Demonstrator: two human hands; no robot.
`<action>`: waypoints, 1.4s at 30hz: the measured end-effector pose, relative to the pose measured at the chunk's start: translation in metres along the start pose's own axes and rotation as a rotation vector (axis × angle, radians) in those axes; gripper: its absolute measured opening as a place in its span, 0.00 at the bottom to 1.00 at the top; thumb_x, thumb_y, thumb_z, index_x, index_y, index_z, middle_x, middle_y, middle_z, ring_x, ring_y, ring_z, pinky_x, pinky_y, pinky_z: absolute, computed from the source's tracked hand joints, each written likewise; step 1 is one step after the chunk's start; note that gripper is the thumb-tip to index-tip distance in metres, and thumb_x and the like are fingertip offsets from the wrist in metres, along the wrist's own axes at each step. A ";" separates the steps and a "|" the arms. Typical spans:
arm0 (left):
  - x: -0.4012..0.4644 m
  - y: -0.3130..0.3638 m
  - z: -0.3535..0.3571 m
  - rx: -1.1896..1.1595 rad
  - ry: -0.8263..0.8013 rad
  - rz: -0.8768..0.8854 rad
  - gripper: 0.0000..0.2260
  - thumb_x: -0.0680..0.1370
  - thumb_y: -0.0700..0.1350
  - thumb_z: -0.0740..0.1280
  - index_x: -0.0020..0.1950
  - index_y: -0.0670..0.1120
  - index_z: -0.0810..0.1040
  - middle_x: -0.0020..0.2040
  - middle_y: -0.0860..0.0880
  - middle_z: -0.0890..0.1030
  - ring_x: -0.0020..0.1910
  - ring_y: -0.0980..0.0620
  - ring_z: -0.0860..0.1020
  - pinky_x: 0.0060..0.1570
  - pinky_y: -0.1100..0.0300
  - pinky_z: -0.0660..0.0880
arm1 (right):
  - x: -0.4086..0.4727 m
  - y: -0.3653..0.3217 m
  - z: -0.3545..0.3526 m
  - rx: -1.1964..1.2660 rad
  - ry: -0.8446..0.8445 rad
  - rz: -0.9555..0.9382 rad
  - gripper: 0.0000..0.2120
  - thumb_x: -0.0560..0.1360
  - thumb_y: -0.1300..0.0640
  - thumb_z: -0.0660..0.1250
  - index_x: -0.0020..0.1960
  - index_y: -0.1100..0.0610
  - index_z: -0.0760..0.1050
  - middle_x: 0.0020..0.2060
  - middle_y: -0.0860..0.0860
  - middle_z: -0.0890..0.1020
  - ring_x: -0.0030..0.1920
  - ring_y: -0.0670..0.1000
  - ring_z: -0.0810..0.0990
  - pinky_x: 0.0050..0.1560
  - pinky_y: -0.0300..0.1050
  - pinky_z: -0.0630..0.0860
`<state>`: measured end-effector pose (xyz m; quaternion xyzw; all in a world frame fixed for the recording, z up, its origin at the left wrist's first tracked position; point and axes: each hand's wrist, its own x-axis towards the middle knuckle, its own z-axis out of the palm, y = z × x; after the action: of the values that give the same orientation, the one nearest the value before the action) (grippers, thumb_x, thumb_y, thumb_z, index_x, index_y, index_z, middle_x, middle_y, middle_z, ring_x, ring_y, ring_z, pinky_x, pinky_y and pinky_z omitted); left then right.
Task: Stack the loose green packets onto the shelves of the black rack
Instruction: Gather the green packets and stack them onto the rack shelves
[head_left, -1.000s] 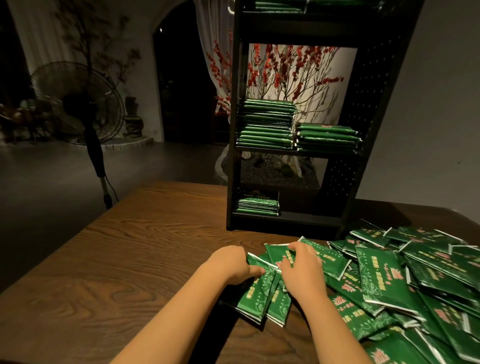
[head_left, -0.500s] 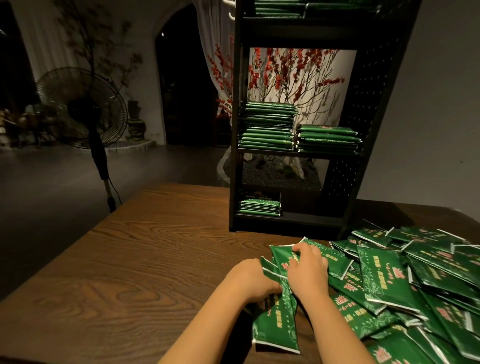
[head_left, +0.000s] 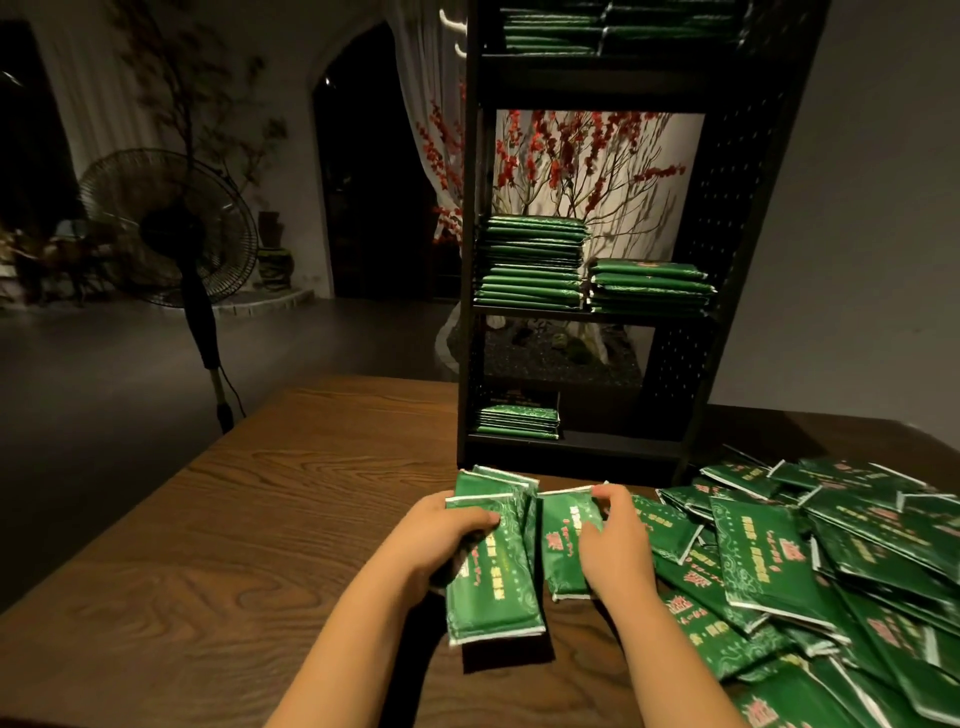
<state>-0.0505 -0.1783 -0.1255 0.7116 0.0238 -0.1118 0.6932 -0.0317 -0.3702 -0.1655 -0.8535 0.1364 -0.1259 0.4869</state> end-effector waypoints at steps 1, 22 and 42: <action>-0.001 0.000 0.002 -0.048 -0.020 0.009 0.02 0.78 0.36 0.68 0.48 0.41 0.80 0.33 0.48 0.82 0.26 0.54 0.79 0.27 0.66 0.72 | -0.001 -0.001 0.001 0.061 -0.038 -0.007 0.16 0.79 0.68 0.61 0.62 0.52 0.69 0.56 0.50 0.74 0.39 0.47 0.77 0.32 0.38 0.71; 0.011 -0.019 0.042 -0.799 0.295 0.160 0.15 0.80 0.43 0.67 0.65 0.53 0.69 0.56 0.41 0.82 0.50 0.40 0.84 0.48 0.43 0.81 | -0.015 -0.013 0.007 0.746 -0.288 -0.033 0.28 0.65 0.43 0.78 0.60 0.51 0.75 0.58 0.54 0.80 0.60 0.54 0.78 0.65 0.54 0.73; 0.012 -0.029 -0.036 0.278 0.084 0.417 0.29 0.65 0.44 0.79 0.62 0.59 0.73 0.56 0.57 0.82 0.56 0.60 0.80 0.57 0.59 0.77 | -0.010 -0.007 -0.005 0.229 -0.316 -0.317 0.24 0.72 0.65 0.73 0.61 0.48 0.69 0.57 0.39 0.73 0.60 0.38 0.71 0.51 0.26 0.66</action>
<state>-0.0396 -0.1433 -0.1563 0.7936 -0.1102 0.0610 0.5952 -0.0423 -0.3670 -0.1578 -0.8125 -0.0919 -0.0804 0.5700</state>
